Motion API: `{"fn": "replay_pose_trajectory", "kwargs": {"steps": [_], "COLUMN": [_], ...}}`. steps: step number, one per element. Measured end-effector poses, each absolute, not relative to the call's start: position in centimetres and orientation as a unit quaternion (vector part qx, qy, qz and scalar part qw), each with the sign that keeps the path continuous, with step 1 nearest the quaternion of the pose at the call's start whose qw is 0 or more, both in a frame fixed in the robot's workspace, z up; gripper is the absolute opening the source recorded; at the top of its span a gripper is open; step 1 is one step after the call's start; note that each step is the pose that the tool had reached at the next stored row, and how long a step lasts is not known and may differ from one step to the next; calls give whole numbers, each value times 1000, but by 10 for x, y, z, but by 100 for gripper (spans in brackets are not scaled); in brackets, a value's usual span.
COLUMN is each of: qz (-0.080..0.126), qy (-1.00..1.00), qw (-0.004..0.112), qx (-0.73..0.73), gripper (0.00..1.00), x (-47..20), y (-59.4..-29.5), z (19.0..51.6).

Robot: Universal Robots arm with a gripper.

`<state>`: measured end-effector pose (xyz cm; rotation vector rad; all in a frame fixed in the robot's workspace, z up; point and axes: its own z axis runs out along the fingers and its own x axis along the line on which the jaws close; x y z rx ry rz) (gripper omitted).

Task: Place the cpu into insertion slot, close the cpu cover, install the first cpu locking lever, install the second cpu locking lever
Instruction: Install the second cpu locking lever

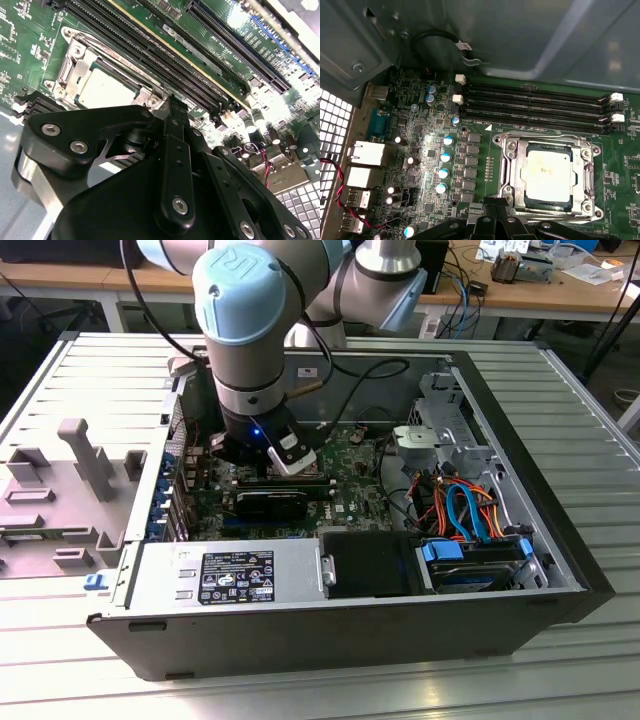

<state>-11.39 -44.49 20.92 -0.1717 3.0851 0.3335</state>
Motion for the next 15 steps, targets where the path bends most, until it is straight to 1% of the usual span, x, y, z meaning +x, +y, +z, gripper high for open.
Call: {"fn": "replay_pose_trajectory", "kwargs": {"steps": [9,15], "qz": [109,114], "qy": [992,992], "qw": [17,17], "qx": [-55,-55], "gripper": [11,11], "x": [-114,-114], "y": [-447,-448], "z": [207,204]}}
